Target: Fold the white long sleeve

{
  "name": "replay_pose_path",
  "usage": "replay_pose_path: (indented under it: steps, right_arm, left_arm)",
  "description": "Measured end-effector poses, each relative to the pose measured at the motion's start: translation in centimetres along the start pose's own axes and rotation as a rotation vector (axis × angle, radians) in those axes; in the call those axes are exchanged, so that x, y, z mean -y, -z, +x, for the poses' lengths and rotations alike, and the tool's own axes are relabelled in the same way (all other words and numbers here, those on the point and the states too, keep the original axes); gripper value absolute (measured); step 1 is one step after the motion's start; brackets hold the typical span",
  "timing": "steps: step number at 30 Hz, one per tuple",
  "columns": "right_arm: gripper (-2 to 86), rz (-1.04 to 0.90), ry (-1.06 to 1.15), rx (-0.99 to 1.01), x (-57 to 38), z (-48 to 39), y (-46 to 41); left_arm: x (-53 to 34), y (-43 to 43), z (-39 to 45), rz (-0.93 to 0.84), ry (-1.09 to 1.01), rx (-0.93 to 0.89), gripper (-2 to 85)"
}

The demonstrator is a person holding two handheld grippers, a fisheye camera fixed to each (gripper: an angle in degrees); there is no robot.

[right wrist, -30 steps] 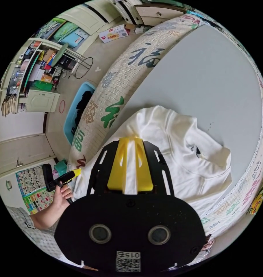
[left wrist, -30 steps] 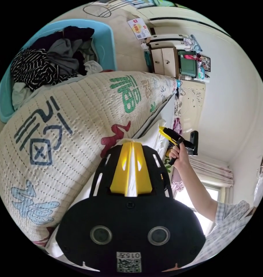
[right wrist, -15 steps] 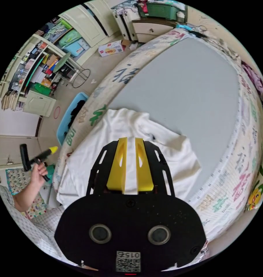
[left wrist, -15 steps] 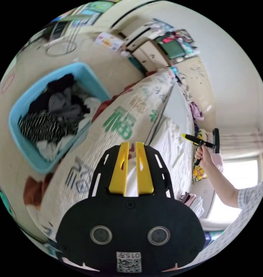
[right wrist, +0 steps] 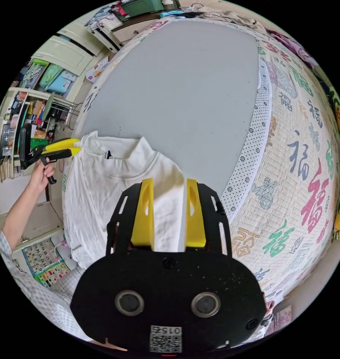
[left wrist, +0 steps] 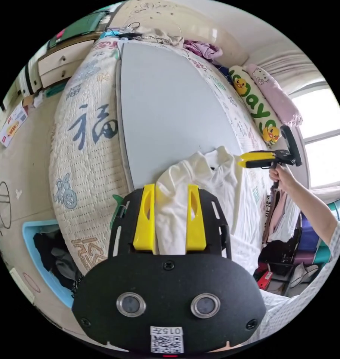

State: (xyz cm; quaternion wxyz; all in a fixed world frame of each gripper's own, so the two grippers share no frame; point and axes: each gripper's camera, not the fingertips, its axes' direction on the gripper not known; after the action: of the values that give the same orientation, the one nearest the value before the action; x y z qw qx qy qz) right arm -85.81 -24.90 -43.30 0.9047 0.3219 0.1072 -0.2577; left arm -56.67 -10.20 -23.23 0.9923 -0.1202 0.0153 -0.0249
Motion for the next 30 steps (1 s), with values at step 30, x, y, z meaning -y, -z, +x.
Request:
replay_pose_path:
  steps: [30]
  right_arm:
    - [-0.2,0.228,0.055,0.222,-42.4,2.2,21.3]
  left_arm:
    - [-25.2,11.3,10.7,0.171,-0.104,-0.237,-0.5]
